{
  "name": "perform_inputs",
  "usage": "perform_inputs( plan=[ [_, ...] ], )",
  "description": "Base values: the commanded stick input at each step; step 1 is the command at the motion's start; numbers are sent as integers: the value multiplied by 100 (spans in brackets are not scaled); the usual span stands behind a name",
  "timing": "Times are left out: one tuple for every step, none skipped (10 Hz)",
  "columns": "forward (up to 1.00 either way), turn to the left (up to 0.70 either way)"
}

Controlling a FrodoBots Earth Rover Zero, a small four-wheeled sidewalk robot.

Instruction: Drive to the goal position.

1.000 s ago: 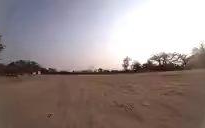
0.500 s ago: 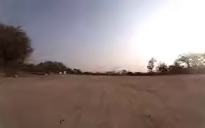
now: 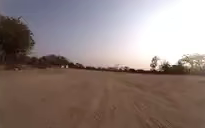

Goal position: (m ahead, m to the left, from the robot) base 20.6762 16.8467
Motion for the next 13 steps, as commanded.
perform_inputs(
  plan=[
    [70, 0],
    [70, 0],
    [70, 0],
    [70, 0],
    [70, 0],
    [70, 0],
    [70, 0],
    [70, 0],
    [70, 0],
    [70, 0],
    [70, 0],
    [70, 0],
    [70, 0]
  ],
)
